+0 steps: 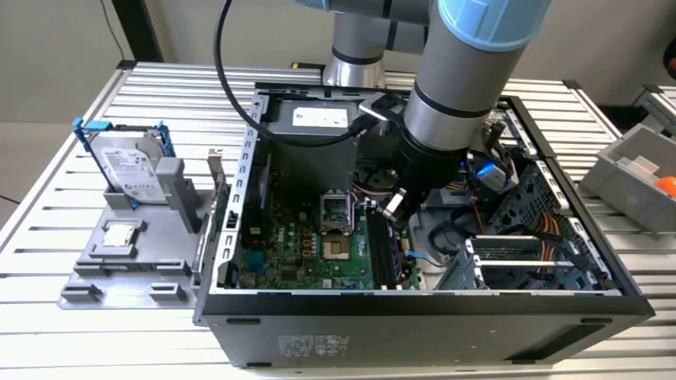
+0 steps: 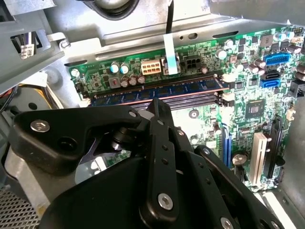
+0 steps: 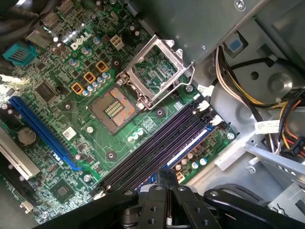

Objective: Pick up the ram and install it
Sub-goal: 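Press down the ram until it locks into place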

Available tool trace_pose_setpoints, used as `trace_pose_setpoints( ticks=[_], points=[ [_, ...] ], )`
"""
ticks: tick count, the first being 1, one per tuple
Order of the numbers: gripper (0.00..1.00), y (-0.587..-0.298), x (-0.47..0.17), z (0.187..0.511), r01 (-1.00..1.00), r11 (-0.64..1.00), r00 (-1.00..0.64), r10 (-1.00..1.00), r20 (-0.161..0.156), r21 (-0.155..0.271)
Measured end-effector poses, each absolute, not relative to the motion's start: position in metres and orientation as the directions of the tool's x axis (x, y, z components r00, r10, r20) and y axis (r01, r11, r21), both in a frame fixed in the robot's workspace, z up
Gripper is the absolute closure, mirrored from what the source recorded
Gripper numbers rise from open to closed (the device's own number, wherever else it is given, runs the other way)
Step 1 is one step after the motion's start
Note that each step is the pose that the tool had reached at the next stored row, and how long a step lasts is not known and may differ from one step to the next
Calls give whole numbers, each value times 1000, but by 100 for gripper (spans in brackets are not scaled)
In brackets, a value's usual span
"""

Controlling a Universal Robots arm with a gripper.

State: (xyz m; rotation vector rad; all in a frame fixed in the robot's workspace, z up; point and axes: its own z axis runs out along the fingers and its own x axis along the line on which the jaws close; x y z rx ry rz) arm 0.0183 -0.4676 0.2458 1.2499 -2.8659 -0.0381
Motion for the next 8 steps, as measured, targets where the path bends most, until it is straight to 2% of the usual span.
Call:
trace_pose_setpoints(
  ticks=[8],
  points=[
    [100, -467, 18, 246, -765, 643, -643, -766, -1, 30]
  ],
)
